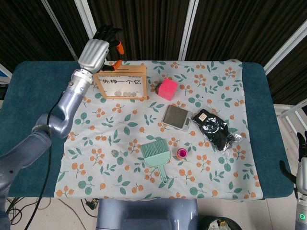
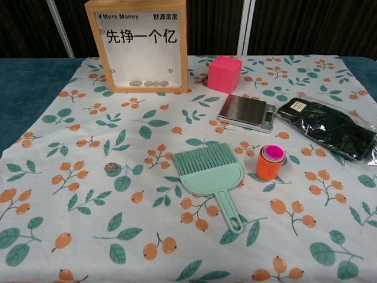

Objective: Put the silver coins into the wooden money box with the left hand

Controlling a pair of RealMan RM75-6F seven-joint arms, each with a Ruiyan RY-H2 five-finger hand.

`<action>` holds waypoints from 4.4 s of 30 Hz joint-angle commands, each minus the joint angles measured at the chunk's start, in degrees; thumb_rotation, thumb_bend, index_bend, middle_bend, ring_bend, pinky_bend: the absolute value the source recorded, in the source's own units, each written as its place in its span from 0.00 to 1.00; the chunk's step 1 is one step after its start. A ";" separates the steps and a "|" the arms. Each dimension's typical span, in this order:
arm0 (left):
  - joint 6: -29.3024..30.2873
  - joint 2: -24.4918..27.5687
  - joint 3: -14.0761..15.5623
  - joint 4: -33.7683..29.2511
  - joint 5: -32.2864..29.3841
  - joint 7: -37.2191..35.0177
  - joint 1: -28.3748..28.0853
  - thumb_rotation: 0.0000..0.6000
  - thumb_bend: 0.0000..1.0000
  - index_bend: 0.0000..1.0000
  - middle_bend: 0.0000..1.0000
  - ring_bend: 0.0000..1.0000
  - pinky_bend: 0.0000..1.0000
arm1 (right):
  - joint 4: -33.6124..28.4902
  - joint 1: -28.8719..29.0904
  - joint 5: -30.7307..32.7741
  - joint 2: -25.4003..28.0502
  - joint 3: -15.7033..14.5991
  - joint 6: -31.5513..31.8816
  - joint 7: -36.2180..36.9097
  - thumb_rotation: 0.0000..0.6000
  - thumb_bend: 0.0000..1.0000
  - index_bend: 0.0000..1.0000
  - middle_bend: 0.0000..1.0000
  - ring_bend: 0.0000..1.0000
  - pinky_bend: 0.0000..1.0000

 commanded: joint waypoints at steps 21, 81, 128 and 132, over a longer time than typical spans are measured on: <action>9.10 0.25 16.26 -26.68 11.86 22.95 19.38 1.00 0.07 0.38 0.06 0.00 0.00 | 0.35 -0.12 -0.47 -0.06 -0.03 0.49 -0.39 1.00 0.36 0.06 0.02 0.00 0.00; 0.09 -5.08 19.30 -23.41 11.63 29.37 21.13 1.00 0.02 0.37 0.07 0.00 0.00 | -0.43 -0.31 0.93 0.64 0.45 0.06 0.21 1.00 0.36 0.06 0.02 0.00 0.00; -3.54 -4.98 19.27 -24.72 10.20 32.92 20.83 1.00 0.00 0.40 0.07 0.00 0.00 | -0.04 -0.15 0.30 0.80 0.19 -0.13 0.36 1.00 0.36 0.06 0.02 0.00 0.00; -3.85 -4.86 19.06 -25.18 9.90 33.98 20.66 1.00 0.00 0.41 0.07 0.00 0.00 | -0.07 -0.15 0.38 0.82 0.13 -0.26 0.36 1.00 0.36 0.06 0.02 0.00 0.00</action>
